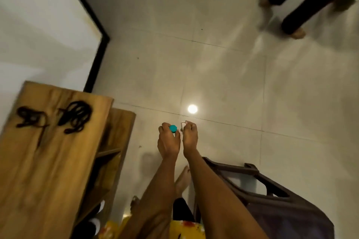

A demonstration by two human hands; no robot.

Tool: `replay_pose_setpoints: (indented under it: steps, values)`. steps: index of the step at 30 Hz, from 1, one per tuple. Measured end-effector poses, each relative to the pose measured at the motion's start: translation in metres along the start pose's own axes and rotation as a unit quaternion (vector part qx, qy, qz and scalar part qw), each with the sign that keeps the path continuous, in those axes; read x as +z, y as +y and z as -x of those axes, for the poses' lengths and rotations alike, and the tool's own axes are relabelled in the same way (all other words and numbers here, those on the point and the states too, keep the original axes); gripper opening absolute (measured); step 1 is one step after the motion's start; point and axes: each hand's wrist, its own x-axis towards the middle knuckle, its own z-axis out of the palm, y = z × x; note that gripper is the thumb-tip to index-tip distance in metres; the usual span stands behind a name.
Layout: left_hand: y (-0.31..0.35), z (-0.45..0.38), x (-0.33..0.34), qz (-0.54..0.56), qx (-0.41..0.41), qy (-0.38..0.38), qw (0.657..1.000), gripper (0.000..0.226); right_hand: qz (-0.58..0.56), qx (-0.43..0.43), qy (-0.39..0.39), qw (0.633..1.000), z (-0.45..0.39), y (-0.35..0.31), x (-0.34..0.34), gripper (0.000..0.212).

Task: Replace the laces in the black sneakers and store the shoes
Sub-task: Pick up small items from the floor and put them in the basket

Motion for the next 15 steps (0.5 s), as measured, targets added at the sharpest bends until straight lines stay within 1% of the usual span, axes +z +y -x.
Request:
replay_pose_setpoints:
  steps: [3,6,8,12,15]
  values:
    - [-0.041,0.02,-0.053,0.012,-0.029,0.043,0.999,0.038,0.029,-0.024,-0.049,0.998,0.052,0.006,0.035,0.026]
    - [-0.085,0.041,-0.108,0.032,-0.058,0.106,0.992,0.038,0.062,-0.048,-0.094,0.992,0.107,0.011,0.072,0.027]
    - [-0.114,0.054,-0.142,0.04,-0.093,0.147,0.984,0.039,0.091,-0.07,-0.138,0.984,0.142,0.015,0.098,0.027]
    - [-0.178,0.075,-0.201,0.111,-0.184,0.204,0.955,0.038,0.147,-0.095,-0.248,0.953,0.211,0.032,0.152,0.025]
    - [-0.228,0.094,-0.231,0.157,-0.255,0.251,0.92,0.038,0.219,-0.096,-0.326,0.914,0.254,0.064,0.193,0.023]
